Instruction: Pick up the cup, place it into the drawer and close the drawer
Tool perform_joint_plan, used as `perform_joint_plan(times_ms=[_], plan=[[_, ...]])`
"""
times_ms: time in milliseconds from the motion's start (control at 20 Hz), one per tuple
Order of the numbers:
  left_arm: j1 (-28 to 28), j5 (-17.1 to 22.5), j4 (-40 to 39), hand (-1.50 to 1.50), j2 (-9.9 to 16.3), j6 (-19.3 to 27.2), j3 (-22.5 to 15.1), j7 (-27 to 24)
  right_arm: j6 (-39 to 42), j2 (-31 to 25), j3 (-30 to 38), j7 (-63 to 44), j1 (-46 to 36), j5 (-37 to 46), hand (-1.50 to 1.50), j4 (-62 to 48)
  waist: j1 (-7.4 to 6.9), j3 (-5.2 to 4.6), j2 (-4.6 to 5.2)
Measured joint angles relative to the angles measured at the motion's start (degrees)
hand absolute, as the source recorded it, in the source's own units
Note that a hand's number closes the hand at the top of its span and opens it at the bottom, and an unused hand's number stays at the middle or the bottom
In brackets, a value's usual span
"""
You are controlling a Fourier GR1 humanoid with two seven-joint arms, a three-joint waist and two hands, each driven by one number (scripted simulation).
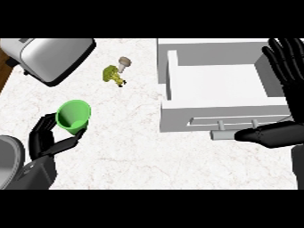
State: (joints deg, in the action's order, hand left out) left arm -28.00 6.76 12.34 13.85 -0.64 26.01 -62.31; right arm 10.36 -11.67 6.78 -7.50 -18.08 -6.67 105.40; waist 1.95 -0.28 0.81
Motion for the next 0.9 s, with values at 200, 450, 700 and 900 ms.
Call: perform_joint_plan(times_ms=[200, 450, 700, 900], plan=[[-0.8, 0.8, 2.0, 1.50, 0.1, -0.1, 0.9, -1.5, 0.4, -0.6, 1.3, 0.5, -0.1, -0.7, -1.50, -1.0, -0.38, 0.06, -0.14], [-1.9, 0.0, 4.1, 1.50, -2.0, -3.0, -0.8, -1.8, 1.1, -0.6, 1.7, 1.3, 1.3, -1.4, -1.50, -0.8, -0.49, 0.10, -0.30], [-4.7, -1.6, 6.7, 1.50, -4.1, -5.9, -4.0, -0.3, 1.3, -0.9, 2.0, 1.1, 1.8, -1.6, -1.50, -0.2, -0.75, 0.16, -0.53], [-7.9, -3.1, 10.4, 1.50, -6.3, -7.0, -7.3, 1.9, 1.7, -1.5, 2.6, 1.3, 2.4, -1.6, -1.50, -0.6, -1.39, 0.25, -0.83]])
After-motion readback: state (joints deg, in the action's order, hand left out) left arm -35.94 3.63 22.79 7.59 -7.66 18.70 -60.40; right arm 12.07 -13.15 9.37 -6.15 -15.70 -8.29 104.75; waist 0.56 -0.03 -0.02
